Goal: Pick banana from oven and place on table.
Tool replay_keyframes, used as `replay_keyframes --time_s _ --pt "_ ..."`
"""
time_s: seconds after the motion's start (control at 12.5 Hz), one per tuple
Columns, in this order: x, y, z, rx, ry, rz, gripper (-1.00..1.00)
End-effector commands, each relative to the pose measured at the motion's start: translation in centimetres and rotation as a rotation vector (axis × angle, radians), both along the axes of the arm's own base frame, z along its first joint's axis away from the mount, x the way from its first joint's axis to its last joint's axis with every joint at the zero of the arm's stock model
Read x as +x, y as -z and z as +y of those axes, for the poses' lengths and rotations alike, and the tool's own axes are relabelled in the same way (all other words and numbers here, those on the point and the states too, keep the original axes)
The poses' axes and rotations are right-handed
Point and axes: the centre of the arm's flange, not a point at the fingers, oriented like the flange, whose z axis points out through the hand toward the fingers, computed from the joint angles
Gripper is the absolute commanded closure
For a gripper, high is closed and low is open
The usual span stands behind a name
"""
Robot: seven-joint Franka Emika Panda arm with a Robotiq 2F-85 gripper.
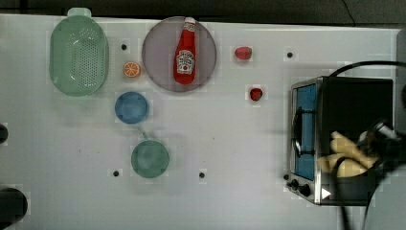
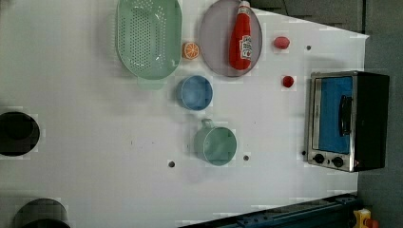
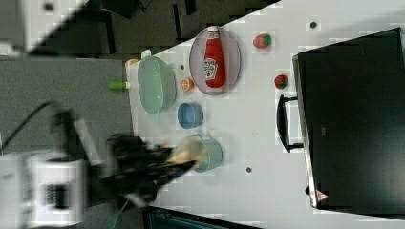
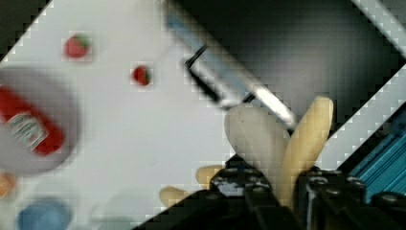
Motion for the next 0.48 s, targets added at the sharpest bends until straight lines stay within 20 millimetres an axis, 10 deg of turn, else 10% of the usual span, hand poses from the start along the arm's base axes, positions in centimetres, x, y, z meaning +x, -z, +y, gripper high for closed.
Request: replay_keyframes --time_s 0.08,0.48 --pt "3.9 1.8 11.8 -0.011 0.067 0.108 0.63" --pt "6.1 7.1 21.4 -0.046 0.208 0.107 0.63"
